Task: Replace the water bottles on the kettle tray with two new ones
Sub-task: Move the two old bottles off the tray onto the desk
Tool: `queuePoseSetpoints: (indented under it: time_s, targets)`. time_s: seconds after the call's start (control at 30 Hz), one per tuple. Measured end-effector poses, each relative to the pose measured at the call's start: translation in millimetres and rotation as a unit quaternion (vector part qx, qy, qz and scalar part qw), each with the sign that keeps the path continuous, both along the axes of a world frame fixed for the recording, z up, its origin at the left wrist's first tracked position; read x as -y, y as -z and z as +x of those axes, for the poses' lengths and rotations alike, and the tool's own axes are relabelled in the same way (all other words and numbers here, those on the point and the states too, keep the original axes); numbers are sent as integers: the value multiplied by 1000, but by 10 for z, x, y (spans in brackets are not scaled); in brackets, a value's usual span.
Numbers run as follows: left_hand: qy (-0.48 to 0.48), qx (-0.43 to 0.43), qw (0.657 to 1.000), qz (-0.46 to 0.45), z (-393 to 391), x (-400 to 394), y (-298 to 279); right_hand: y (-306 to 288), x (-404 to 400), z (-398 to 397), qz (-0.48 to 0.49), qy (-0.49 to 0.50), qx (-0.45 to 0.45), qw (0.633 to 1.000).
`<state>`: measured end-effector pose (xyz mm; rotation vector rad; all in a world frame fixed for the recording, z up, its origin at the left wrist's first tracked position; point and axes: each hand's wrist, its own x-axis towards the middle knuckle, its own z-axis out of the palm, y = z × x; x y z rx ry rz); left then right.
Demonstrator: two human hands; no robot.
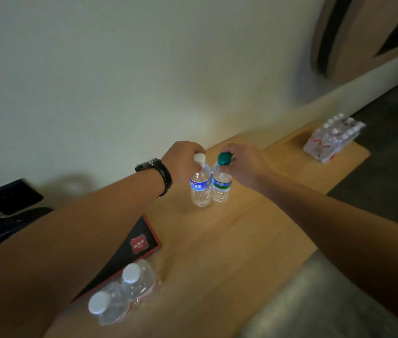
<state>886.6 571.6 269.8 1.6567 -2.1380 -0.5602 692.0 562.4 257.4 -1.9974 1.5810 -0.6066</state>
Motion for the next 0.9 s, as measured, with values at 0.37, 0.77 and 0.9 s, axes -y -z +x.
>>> queuePoseSetpoints:
  time_s: [0.37, 0.77, 0.9]
  targets:
    - [40, -22, 998, 30, -975, -106, 458, 434, -279, -865, 35, 87, 2, 996]
    - [6, -25, 998, 60, -1124, -55, 499, 540, -288, -978, 51, 95, -1, 994]
    - [3, -39, 997, 65, -1091, -111, 490, 516, -285, -907, 29, 63, -55, 996]
